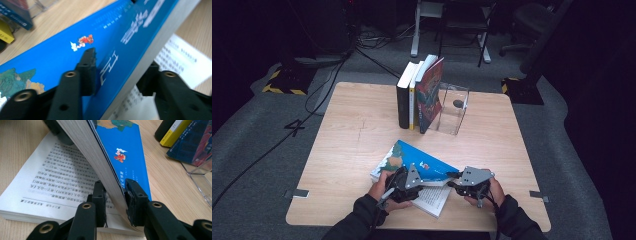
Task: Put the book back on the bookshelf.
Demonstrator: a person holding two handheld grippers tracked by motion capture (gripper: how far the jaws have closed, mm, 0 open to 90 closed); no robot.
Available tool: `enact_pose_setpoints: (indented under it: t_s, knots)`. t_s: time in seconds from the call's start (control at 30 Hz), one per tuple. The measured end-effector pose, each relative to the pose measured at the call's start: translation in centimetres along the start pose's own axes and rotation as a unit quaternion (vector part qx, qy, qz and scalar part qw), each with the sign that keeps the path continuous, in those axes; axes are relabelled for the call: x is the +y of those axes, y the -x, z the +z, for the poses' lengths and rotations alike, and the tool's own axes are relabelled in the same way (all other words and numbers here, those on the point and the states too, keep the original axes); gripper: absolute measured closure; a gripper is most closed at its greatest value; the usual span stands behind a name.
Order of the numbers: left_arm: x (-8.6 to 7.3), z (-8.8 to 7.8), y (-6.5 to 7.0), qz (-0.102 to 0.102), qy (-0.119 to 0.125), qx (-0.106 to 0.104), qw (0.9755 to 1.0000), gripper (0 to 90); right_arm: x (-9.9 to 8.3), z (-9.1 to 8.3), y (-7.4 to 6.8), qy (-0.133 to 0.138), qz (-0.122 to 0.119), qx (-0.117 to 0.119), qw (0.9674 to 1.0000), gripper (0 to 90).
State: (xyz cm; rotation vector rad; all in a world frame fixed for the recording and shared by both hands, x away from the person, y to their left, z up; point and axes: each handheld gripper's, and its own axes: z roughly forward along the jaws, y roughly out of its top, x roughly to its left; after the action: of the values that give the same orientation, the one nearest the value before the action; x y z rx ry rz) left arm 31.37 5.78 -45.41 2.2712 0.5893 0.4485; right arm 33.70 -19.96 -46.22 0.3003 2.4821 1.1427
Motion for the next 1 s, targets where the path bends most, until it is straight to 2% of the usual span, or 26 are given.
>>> enact_pose_setpoints:
  t_s: [0.07, 0.13, 0.2, 0.23, 0.3, 0.5, 0.57, 0.63, 0.7, 0.8, 1.0]
  knots:
    - [-0.1, 0.0, 0.0, 0.012, 0.006, 0.003, 0.9999, 64.6, 0.0, 0.0, 0.0, 0.003, 0.005, 0.0, 1.0, 69.7]
    - [-0.2, 0.0, -0.1, 0.018, 0.006, -0.005, 0.9998, 67.9, -0.1, 0.0, 0.3, 0.011, 0.024, 0.012, 0.9996, 62.9]
    - [-0.4, 0.0, -0.5, 0.013, 0.014, -0.02, 0.9996, 70.6, -0.1, -0.1, 0.7, 0.015, 0.038, -0.002, 0.9992, 46.1]
    - [-0.5, -0.1, -0.9, 0.002, 0.022, -0.031, 0.9993, 71.2, -0.2, -0.3, 0.9, 0.016, 0.045, -0.012, 0.9988, 42.6]
    - [-0.6, -0.2, -1.1, -0.005, 0.032, -0.035, 0.9989, 72.0, -0.8, -1.1, 1.8, 0.038, 0.076, -0.006, 0.9964, 38.7]
    - [-0.5, -0.6, -1.7, -0.015, 0.053, -0.041, 0.9976, 74.5, -2.8, -3.1, 3.4, 0.046, 0.111, -0.033, 0.9922, 37.3]
    - [-0.5, -0.7, -1.9, -0.021, 0.062, -0.042, 0.997, 75.7, -3.6, -3.5, 4.0, 0.045, 0.128, -0.035, 0.9901, 37.7]
    - [-0.5, -0.9, -2.2, -0.03, 0.072, -0.045, 0.9959, 76.4, -4.2, -3.5, 4.4, 0.034, 0.14, -0.037, 0.9888, 37.7]
    - [-0.6, -1.2, -2.5, -0.038, 0.083, -0.047, 0.9947, 76.9, -4.7, -3.2, 4.6, 0.019, 0.141, -0.04, 0.989, 37.6]
    - [-0.7, -1.8, -3.2, -0.056, 0.101, -0.051, 0.9921, 77.2, -5.0, -2.7, 4.7, 0.006, 0.142, -0.035, 0.9892, 37.5]
    - [-1.0, -2.8, -4.1, -0.075, 0.123, -0.054, 0.9881, 77.8, -5.1, -1.3, 4.8, -0.012, 0.157, -0.008, 0.9874, 36.1]
